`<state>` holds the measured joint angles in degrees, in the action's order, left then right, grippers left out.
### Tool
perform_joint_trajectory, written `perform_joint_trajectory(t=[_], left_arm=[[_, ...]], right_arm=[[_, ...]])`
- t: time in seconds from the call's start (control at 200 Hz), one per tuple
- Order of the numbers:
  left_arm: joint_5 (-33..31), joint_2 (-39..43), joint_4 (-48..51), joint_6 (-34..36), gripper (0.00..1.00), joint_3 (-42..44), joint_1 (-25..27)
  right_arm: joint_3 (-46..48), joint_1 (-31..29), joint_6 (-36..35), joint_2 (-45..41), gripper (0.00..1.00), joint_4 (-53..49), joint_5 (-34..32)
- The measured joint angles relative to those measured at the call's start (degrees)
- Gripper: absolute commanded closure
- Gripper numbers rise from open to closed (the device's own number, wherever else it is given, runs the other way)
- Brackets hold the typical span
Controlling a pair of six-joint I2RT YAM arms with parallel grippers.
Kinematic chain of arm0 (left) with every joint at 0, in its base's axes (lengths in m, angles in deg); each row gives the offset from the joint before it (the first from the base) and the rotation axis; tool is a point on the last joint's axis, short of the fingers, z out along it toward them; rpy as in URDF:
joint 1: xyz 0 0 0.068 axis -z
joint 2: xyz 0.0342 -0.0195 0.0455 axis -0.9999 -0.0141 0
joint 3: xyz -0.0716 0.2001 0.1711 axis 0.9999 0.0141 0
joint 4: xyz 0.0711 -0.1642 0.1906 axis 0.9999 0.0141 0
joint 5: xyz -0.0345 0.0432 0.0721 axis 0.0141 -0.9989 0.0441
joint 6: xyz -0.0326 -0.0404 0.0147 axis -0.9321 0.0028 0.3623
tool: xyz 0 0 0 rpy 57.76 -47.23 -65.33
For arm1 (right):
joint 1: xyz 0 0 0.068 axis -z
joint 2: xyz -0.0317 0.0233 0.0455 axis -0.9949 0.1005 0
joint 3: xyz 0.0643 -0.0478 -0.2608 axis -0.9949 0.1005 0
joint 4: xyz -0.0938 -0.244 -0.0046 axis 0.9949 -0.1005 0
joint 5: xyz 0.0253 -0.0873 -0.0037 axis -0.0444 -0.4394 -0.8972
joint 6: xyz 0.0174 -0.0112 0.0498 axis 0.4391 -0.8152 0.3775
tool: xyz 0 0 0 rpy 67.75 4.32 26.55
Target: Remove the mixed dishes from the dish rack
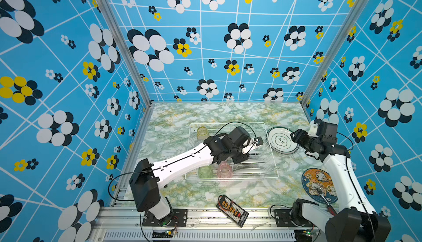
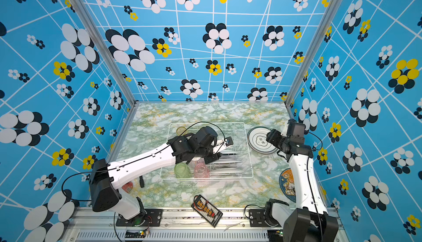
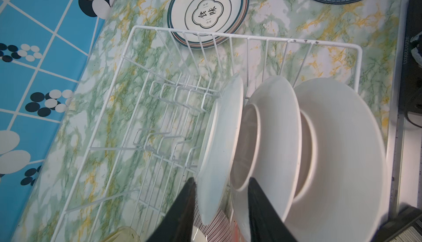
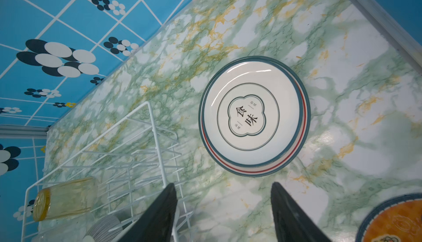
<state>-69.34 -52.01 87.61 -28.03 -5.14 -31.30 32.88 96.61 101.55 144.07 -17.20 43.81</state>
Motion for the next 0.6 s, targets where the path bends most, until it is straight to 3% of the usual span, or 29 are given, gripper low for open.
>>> perform_joint_trajectory(t=[0.6], left_arm=[[-5.73,-8.72,4.55,5.49,0.63,-6.69,1.42]], right_arm=[[0.0,-0.37,0.22,-1.99,0.32,-0.87,0.42]])
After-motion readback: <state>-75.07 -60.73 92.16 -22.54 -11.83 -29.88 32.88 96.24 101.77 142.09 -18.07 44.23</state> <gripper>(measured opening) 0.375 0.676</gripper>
